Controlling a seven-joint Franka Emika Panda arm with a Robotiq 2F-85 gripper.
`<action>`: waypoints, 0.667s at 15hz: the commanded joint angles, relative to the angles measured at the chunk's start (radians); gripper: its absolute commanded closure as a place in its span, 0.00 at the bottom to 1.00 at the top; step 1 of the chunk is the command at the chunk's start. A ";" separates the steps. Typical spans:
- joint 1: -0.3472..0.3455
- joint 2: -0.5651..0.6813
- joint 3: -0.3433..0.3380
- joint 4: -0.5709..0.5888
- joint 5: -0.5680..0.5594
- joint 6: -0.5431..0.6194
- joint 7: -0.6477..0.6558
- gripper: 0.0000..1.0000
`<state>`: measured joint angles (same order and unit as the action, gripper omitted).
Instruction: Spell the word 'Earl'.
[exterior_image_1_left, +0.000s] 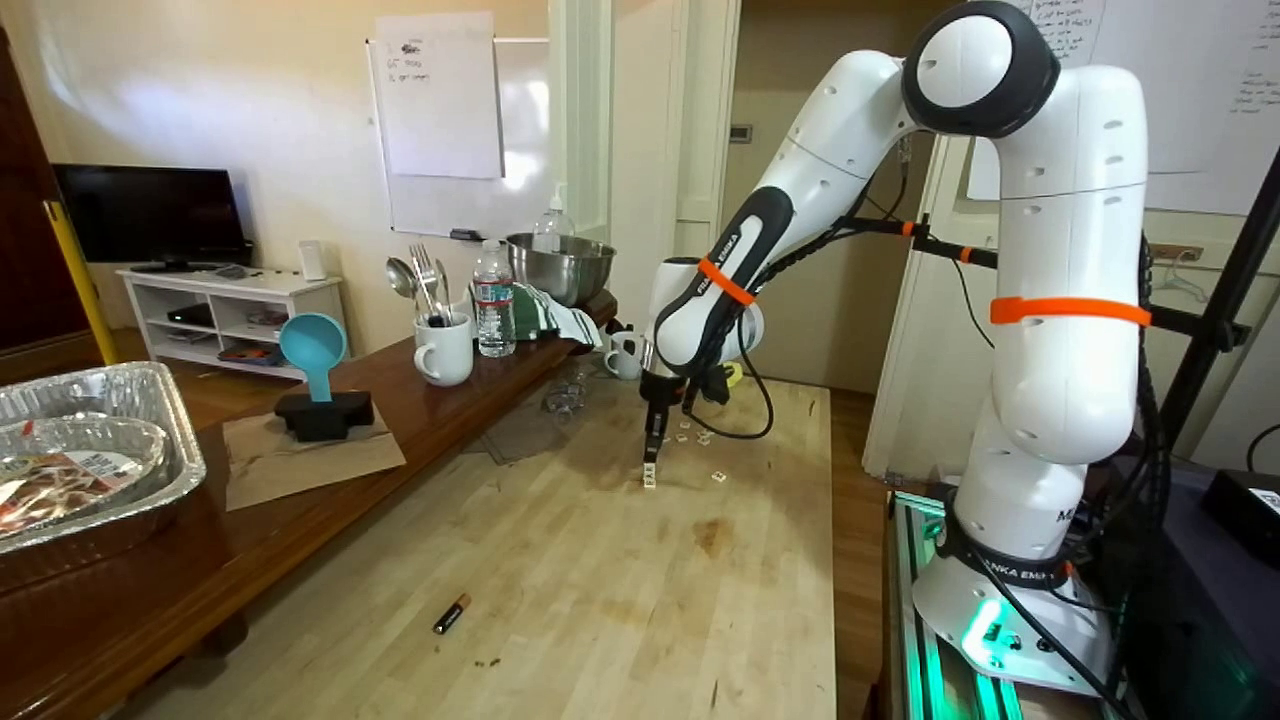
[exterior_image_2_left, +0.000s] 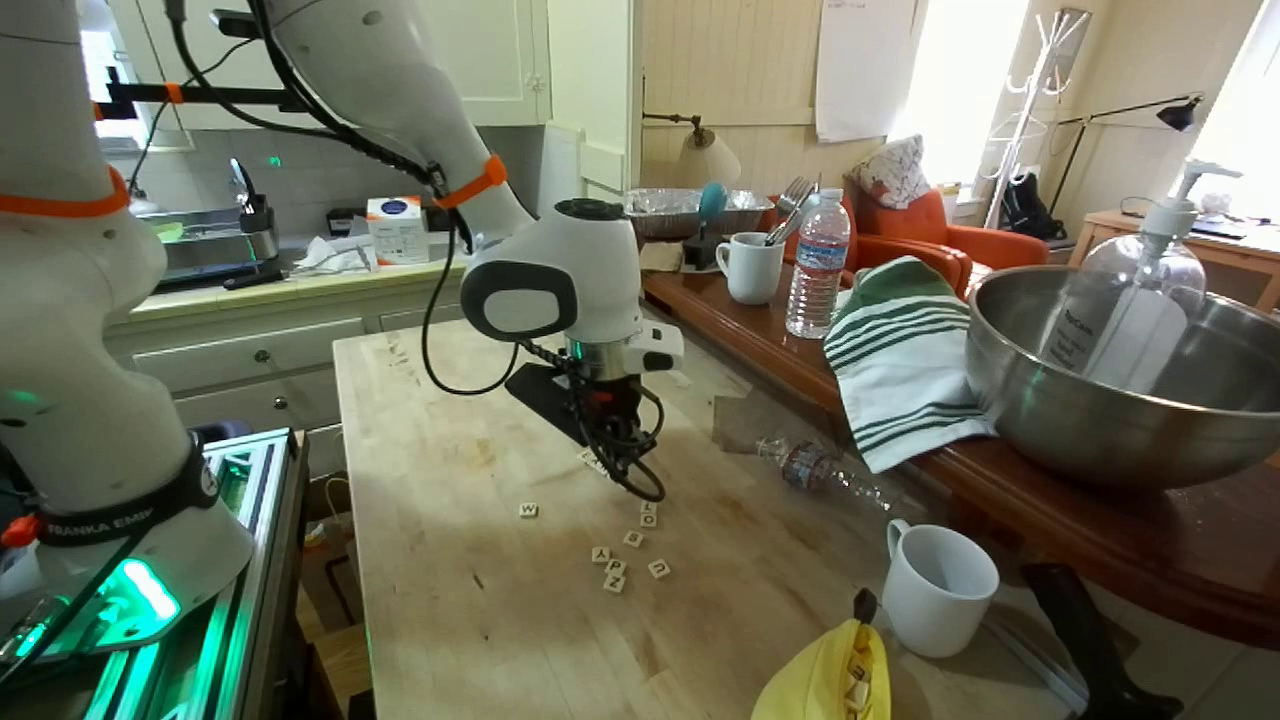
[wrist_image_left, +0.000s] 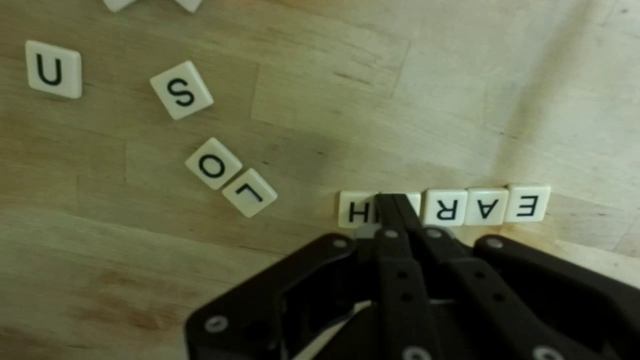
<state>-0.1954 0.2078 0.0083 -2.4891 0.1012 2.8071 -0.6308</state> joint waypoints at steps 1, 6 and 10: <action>-0.020 0.039 0.005 0.020 0.003 0.038 -0.014 1.00; -0.044 0.054 -0.017 0.036 -0.010 0.055 -0.002 1.00; -0.069 0.071 -0.028 0.053 -0.017 0.076 0.006 1.00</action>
<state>-0.2445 0.2379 -0.0130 -2.4582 0.0991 2.8468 -0.6308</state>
